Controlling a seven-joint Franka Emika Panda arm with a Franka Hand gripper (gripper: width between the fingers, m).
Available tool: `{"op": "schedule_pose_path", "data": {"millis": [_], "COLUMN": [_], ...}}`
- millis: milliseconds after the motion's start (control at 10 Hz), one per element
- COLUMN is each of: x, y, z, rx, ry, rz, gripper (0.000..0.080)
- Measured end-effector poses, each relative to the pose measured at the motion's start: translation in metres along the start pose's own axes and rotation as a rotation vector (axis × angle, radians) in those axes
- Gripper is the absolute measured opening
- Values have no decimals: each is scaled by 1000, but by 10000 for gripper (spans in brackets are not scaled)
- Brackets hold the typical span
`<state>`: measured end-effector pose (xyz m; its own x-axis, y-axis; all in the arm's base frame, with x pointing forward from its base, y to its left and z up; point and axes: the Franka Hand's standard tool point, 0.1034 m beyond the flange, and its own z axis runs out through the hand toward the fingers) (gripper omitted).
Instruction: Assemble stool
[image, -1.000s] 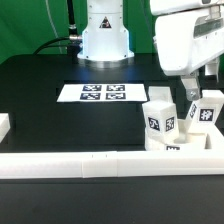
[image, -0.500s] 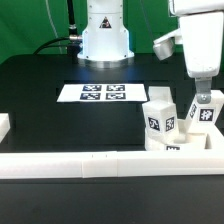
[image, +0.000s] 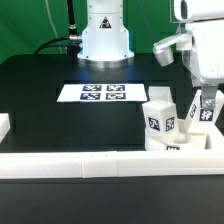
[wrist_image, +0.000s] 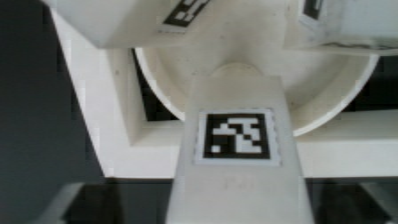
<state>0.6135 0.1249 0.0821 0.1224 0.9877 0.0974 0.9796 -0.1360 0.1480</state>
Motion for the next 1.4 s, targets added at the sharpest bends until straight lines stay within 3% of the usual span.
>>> {"op": "schedule_pose_path", "data": {"millis": [100, 200, 600, 800, 1000, 1400], "x": [0, -2, -2, -2, -2, -5], "y": [1, 2, 2, 2, 2, 4], "z": [-1, -1, -1, -1, 0, 0], "rx": [-2, -3, -3, -3, -23, -35], "ry": [0, 0, 1, 2, 18, 60], "rz": [1, 4, 104, 264, 485, 856], "gripper": [387, 338, 338, 338, 338, 338]}}
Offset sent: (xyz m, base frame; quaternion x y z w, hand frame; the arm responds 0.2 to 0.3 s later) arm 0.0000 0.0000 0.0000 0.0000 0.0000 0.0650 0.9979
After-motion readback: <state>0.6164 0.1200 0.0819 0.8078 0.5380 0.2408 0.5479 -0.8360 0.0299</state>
